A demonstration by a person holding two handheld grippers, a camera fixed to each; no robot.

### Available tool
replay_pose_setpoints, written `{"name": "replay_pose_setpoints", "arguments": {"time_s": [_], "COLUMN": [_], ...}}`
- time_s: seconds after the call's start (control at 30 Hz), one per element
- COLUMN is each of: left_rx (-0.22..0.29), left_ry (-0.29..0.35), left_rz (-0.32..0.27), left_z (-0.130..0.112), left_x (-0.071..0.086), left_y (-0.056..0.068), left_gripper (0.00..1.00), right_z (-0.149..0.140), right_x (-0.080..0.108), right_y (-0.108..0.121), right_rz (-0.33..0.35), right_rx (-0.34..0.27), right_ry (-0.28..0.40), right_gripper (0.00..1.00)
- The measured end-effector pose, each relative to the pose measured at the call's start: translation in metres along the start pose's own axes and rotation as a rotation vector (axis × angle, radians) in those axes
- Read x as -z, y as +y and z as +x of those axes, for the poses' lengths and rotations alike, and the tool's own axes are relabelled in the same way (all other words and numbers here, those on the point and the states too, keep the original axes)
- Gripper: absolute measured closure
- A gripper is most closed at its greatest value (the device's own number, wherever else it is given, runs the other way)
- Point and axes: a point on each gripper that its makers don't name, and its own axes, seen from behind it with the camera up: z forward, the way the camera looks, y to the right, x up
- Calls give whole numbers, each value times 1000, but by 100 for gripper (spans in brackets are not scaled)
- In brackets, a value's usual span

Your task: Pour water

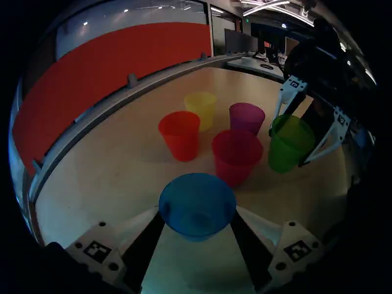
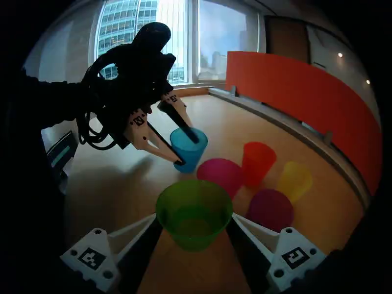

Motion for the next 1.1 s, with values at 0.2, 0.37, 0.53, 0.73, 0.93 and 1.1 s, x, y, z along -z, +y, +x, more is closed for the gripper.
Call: {"name": "replay_pose_setpoints", "arguments": {"time_s": [0.2, 0.37, 0.53, 0.73, 0.93, 1.1], "left_rx": [8, 11, 19, 25, 22, 25], "left_ry": [-1, -2, -2, -10, -22, -39], "left_rz": [-4, -5, -7, -8, -8, -3], "left_z": [-4, -7, -10, -16, -20, -25], "left_x": [-3, -5, -5, -5, -6, -6], "left_y": [2, 2, 2, 3, 4, 4], "left_gripper": [14, 14, 14, 14, 13, 11], "right_z": [-2, -4, -6, -8, -9, -12], "right_x": [-2, -3, -5, -6, -8, -10], "right_y": [0, 0, 0, 1, 1, 0], "right_rz": [1, 0, 0, -3, -5, -5], "right_rx": [-5, -5, -10, -10, -9, -11], "right_ry": [-3, -5, -8, -12, -16, -18], "right_gripper": [12, 12, 12, 12, 12, 12]}}
